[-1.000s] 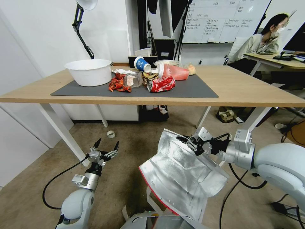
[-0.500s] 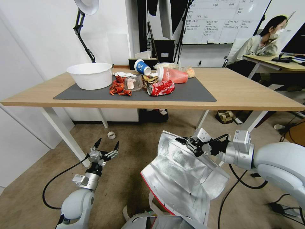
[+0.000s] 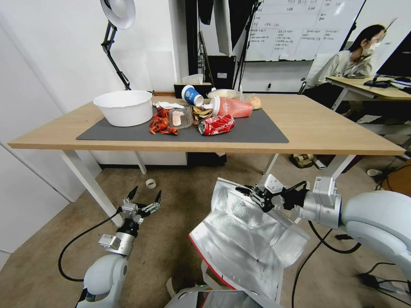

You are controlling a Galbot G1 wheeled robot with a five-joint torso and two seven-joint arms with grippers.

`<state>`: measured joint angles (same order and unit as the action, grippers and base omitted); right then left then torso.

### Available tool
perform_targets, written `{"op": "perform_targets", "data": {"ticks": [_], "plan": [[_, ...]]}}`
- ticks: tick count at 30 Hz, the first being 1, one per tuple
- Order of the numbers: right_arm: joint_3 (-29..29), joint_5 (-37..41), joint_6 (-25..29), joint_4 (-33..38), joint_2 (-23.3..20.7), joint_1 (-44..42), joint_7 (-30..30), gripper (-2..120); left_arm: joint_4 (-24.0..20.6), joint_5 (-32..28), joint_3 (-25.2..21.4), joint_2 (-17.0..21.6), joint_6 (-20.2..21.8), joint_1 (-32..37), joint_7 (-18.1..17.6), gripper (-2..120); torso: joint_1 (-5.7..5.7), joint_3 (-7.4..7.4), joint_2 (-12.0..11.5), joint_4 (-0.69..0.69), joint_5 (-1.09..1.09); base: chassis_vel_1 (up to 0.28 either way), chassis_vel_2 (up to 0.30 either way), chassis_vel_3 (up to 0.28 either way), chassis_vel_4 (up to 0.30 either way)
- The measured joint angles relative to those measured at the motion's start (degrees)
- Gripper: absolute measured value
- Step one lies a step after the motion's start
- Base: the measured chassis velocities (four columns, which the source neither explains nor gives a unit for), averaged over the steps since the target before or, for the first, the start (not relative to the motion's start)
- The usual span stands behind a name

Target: Pick up the food delivery bag from the floor and place it on the table.

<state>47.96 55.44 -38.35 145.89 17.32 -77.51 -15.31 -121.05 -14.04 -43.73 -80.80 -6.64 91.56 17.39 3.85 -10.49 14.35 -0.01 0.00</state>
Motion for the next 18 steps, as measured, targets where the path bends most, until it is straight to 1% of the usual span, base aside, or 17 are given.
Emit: {"op": "perform_targets", "data": {"ticks": [4,6,8,10,12,18], "plan": [[0.0,-0.2,0.1,0.0,0.0,0.0,0.0,0,0.0,0.0,0.0,0.0,0.0,0.0,0.0,100,0.12,-0.55,0.6,0.01,-0.01,0.0,0.0,0.0,0.0],[0.0,-0.5,0.3,0.0,0.1,0.0,-0.2,0,0.0,0.0,0.0,0.0,0.0,0.0,0.0,100,0.36,-0.95,1.3,-0.02,0.0,0.0,0.0,0.0,0.0],[0.0,-0.6,0.3,0.0,0.1,0.0,-0.2,0,0.0,0.0,0.0,0.0,0.0,-0.1,0.0,100,0.42,-1.04,1.5,-0.01,-0.01,0.0,0.0,0.0,0.0],[0.0,-0.6,0.4,0.0,0.1,0.0,-0.2,0,0.0,0.0,0.0,0.0,0.0,-0.1,0.0,100,0.58,-1.7,2.3,0.01,0.0,0.0,0.0,0.0,0.0],[0.0,-0.6,0.4,0.0,0.1,0.0,-0.2,0,0.0,0.0,0.0,0.0,0.0,-0.1,0.0,100,0.61,-1.78,2.4,0.01,0.0,0.0,0.0,0.0,0.0],[0.1,-0.7,0.6,0.0,0.0,0.0,-0.4,0,0.1,0.0,0.0,0.1,0.1,-0.1,0.0,100,1.05,-2.71,3.7,0.02,-0.01,0.0,0.0,0.0,0.0]]}}
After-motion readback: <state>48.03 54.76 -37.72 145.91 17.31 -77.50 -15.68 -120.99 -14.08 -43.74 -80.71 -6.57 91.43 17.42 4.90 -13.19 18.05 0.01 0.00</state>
